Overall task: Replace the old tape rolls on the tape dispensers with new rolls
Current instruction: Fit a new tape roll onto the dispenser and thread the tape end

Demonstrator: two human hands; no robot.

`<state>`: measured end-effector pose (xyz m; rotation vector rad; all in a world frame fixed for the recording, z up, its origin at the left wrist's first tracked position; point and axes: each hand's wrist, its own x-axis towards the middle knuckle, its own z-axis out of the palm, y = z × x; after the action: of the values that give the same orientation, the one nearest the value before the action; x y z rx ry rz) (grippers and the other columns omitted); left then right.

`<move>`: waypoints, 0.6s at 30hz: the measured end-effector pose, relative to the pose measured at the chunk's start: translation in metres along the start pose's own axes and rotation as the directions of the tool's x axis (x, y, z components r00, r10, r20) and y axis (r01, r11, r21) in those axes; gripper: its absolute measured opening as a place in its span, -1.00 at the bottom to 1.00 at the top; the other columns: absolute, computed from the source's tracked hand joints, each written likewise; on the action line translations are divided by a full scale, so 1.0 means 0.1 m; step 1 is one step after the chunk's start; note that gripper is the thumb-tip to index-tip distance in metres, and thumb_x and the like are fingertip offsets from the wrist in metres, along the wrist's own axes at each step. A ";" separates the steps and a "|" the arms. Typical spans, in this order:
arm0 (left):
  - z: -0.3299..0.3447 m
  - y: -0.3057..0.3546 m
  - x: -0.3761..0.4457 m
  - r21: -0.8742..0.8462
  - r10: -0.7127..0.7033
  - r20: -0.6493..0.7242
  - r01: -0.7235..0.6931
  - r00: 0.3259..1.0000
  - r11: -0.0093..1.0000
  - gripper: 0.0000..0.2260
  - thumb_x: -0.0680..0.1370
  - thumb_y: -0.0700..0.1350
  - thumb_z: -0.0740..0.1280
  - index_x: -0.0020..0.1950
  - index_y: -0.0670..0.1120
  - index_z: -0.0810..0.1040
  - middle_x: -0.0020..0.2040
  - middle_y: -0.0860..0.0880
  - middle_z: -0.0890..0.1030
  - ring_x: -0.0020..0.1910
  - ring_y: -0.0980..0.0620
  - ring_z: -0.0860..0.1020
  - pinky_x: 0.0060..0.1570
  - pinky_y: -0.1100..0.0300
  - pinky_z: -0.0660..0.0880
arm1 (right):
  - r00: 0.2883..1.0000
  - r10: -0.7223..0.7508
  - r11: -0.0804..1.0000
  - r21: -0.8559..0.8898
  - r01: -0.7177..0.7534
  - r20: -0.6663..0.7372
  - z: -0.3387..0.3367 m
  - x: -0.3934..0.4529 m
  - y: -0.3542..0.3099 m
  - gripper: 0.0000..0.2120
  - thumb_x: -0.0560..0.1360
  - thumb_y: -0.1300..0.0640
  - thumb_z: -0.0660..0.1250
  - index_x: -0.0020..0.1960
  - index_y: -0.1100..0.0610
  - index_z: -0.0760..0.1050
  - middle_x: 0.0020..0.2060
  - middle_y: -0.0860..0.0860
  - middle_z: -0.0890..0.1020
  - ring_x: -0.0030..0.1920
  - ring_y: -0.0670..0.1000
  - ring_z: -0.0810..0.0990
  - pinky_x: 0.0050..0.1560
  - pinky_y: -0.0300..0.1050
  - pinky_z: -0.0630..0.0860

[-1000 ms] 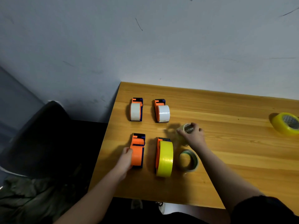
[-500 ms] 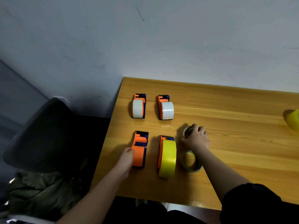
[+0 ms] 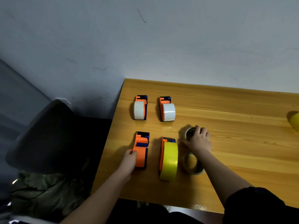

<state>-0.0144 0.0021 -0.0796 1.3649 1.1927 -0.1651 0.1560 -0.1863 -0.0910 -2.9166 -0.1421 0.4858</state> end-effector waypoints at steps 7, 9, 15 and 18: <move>-0.08 0.12 -0.10 0.061 0.102 -0.118 -0.095 0.988 0.994 -0.65 0.61 -0.09 0.20 0.38 -0.14 0.29 0.06 -0.07 0.45 0.01 -0.02 0.45 0.01 0.09 0.38 | 0.999 0.026 0.999 -0.031 -0.025 0.043 -0.10 -0.08 -0.01 -0.10 0.46 -0.34 0.22 0.56 0.09 -0.08 0.51 0.11 0.12 0.49 0.15 0.12 0.36 0.10 0.26; -0.18 0.24 -0.09 0.319 0.278 -0.224 -0.199 0.934 0.927 -0.65 0.58 -0.09 0.25 0.36 -0.10 0.33 0.21 -0.09 0.45 0.15 -0.04 0.46 0.08 0.10 0.42 | 1.000 -0.011 1.000 -0.009 0.011 -0.002 -0.21 -0.09 -0.02 -0.23 0.51 -0.24 0.23 0.55 0.09 0.01 0.50 0.12 0.16 0.48 0.16 0.16 0.36 0.10 0.25; -0.33 0.93 -0.05 0.863 0.705 0.054 -0.389 0.707 0.323 -0.70 0.57 -0.01 0.24 0.28 -0.04 0.40 0.12 0.01 0.54 0.02 0.07 0.52 -0.18 0.22 0.40 | 0.986 -0.132 0.989 -0.085 0.124 -0.106 -0.66 -0.11 -0.12 -0.55 0.55 -0.09 0.24 0.38 0.05 0.35 0.32 0.08 0.43 0.34 0.14 0.38 0.23 0.04 0.39; -0.20 1.21 -0.08 0.911 0.743 0.200 -0.400 0.639 0.099 -0.70 0.57 0.02 0.21 0.26 -0.06 0.40 0.11 -0.05 0.56 0.03 -0.01 0.54 -0.12 0.14 0.45 | 0.973 -0.163 0.984 -0.095 0.148 -0.164 -0.82 -0.19 -0.14 -0.57 0.56 -0.10 0.25 0.37 0.05 0.36 0.31 0.07 0.44 0.32 0.11 0.40 0.21 0.02 0.44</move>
<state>0.0559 0.0484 0.0098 2.9424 0.5995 0.0084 0.1644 -0.1877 -0.0063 -2.9786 -0.3717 0.2079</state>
